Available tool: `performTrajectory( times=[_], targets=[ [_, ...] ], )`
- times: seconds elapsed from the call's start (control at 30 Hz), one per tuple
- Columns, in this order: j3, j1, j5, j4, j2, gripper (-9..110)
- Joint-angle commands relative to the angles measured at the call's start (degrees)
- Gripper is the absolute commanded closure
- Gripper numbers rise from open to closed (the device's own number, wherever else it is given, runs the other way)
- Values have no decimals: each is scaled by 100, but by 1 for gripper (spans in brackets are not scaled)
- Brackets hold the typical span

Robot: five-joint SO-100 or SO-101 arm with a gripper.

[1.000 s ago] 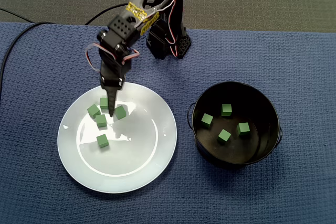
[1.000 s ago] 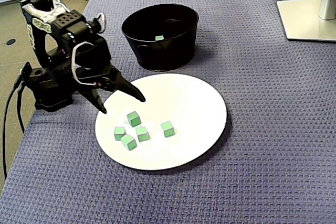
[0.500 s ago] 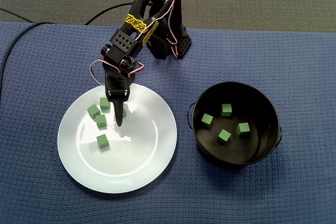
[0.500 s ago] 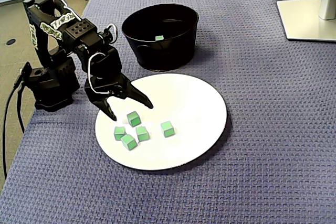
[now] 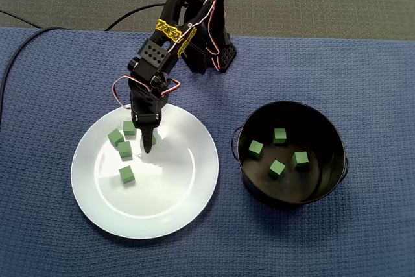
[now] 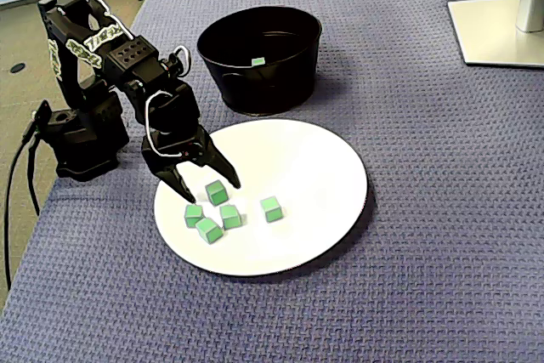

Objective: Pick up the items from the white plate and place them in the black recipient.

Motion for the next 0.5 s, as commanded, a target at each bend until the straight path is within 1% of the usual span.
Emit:
performTrajectory(
  times=[0.0,0.2,0.33,0.4,0.47],
  targets=[
    [18,18,-53,-105,53,81],
    [97,0,-18,-105,149,85],
    [141,-9,0,-105,220,93],
    [158,-9,0,-105,255,100],
    [158,-9,26,-79,281,102]
  ],
)
